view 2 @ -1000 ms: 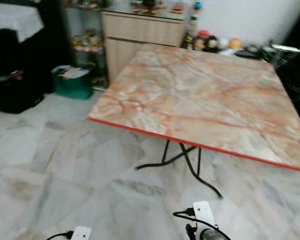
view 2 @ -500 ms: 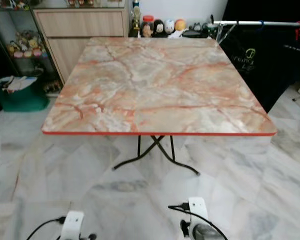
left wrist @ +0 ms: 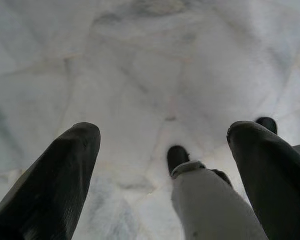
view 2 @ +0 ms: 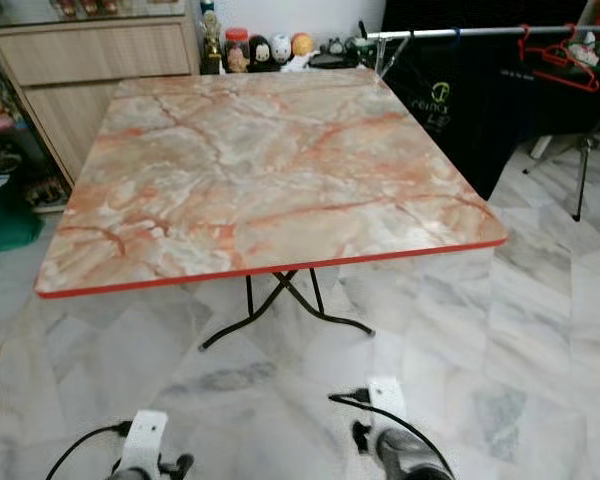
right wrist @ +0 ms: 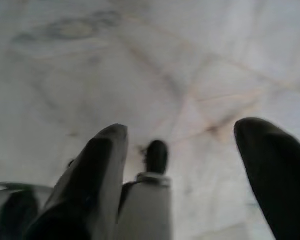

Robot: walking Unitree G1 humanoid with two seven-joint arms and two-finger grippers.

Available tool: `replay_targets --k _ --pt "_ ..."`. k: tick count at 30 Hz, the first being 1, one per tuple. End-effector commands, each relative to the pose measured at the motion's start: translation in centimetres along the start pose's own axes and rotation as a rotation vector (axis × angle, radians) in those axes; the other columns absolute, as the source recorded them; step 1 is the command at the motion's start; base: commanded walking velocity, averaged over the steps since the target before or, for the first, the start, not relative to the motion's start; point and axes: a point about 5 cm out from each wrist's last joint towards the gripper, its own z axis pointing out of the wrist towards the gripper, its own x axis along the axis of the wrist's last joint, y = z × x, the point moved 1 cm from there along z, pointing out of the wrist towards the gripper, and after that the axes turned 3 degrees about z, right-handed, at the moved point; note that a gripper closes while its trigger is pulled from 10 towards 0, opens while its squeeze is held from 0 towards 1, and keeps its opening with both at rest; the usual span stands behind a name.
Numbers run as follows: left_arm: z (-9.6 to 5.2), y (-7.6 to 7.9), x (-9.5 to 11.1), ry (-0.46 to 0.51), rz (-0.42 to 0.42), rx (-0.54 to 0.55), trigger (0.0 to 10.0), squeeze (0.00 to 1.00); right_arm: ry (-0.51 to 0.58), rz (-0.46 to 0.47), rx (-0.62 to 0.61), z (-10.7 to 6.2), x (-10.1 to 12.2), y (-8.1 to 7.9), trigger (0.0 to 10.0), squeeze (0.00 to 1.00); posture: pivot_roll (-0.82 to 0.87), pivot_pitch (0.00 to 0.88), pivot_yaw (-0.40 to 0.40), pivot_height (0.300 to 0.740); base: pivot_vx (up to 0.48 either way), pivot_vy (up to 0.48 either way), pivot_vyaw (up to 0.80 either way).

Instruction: Hang hanger

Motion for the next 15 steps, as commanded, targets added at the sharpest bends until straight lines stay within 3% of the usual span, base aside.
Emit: replay_targets --k 1,15 --pt "-0.01 0.20 -0.26 -0.016 0.016 -0.015 10.0 0.00 -0.006 0.019 -0.013 -0.05 -0.32 0.57 10.0 0.00 -0.05 0.000 0.006 0.740 0.000 -0.289 0.00" --pt "0.00 0.08 -0.21 -0.021 0.022 -0.019 10.0 0.00 -0.008 0.033 -0.012 -0.03 -0.30 0.42 10.0 0.00 -0.05 0.000 0.015 0.740 0.000 -0.340 0.00"
